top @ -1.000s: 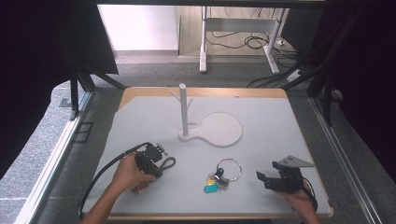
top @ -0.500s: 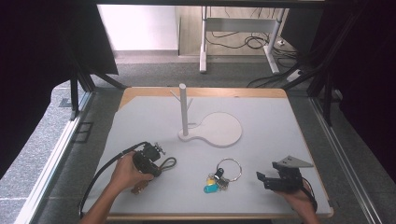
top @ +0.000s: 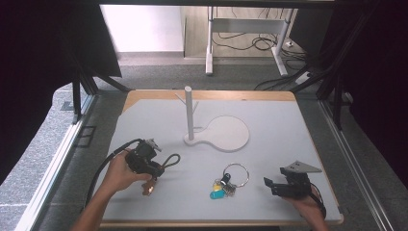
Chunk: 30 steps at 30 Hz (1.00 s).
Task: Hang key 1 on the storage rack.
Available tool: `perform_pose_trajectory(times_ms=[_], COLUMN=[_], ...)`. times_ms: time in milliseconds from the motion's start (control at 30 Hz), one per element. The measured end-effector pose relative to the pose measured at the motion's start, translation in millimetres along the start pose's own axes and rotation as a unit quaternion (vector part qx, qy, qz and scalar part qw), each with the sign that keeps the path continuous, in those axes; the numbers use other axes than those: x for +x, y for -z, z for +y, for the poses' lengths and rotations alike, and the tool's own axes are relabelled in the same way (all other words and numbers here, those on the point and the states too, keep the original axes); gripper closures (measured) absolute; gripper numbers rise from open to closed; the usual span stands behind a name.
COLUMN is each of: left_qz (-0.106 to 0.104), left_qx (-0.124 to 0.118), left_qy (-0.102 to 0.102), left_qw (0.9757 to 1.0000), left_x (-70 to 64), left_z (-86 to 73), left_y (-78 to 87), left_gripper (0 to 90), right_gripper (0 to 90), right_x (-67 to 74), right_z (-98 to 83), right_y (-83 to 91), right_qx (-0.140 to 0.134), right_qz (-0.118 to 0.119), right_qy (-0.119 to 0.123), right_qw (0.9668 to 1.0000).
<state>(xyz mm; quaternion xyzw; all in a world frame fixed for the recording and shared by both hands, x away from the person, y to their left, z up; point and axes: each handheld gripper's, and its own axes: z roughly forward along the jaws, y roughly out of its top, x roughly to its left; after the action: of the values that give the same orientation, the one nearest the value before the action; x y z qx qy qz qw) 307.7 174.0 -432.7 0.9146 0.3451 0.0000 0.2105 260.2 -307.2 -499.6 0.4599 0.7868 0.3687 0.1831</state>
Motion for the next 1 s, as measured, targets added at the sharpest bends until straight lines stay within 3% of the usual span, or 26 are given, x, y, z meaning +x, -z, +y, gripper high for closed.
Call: perform_pose_trajectory(times_ms=[400,1000], left_qz=[-0.007,-0.01], left_qx=[-0.027,-0.035], left_qy=[0.002,0.001], left_qw=[0.9996,0.9993], left_x=[6.2,13.9], left_z=[1.8,15.1], left_y=[21.3,40.3], left_gripper=[66.9,66.9], right_gripper=[21.9,22.1], right_x=[-2.0,-1.8], right_z=[-0.9,-1.5], right_y=[0.3,-0.2], right_qx=[0.0,0.004], right_qz=[-0.002,-0.003], right_qy=[0.001,-0.002], right_qw=[1.0,1.0])
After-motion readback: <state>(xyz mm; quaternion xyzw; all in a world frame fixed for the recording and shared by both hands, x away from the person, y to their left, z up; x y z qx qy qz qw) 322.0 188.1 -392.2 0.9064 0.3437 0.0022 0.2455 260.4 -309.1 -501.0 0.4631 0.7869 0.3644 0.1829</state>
